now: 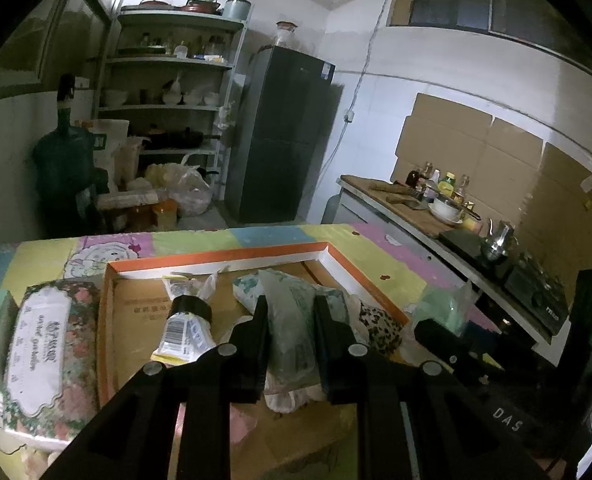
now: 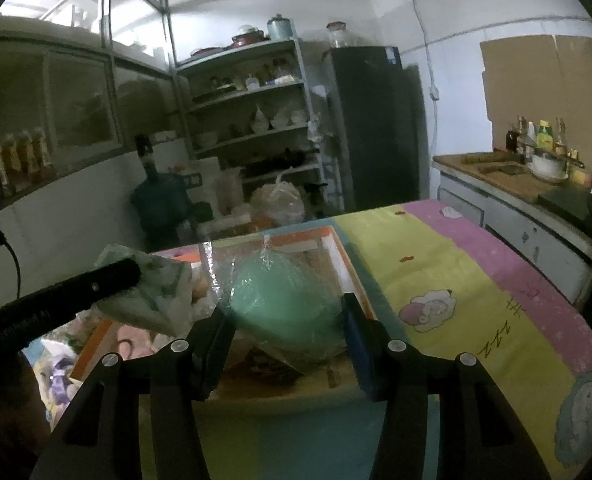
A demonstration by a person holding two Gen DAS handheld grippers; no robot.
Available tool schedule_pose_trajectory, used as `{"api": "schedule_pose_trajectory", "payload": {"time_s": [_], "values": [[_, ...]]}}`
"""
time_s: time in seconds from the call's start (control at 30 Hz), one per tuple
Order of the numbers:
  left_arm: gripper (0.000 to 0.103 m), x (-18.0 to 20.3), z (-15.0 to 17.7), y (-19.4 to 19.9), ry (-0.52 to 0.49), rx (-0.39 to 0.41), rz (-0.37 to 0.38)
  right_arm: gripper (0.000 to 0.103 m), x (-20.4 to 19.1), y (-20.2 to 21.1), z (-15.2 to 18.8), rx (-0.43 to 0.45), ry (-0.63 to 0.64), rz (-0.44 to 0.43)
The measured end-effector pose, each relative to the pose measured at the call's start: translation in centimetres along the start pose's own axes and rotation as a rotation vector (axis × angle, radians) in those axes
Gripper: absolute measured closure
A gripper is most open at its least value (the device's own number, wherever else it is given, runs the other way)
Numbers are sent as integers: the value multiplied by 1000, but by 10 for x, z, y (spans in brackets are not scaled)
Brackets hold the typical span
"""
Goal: Organize soft objects
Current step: 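Carry the green ball bag and printed bag with both tools over the tray, then lower both items into the tray and open both tools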
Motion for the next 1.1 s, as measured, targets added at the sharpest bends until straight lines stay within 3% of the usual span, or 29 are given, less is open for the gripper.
{"api": "schedule_pose_trajectory", "payload": {"time_s": [0.67,0.93,1.03,1.1], "values": [[81,-6,9,-53,17,-109,-63,49,26,-53,2,-153,-58,-1],[77,-10,11,-54,32,-121,-83,42,27,-61,3,-188,-61,26],[68,-9,10,-51,27,-117,-91,34,27,-58,3,-177,-60,36],[54,-8,10,-49,28,-116,-84,32,27,-56,3,-168,-61,37]]}}
Point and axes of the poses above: each gripper's, at about its wrist camera, not at the fingertips, and y roughly against the way its jaws point, x to its right, z to its underside, the point moved 2 cm from there along -y, roughly the way its jaws point, and after that the axes turned 7 degrees about -z, right-handed, at the moved point
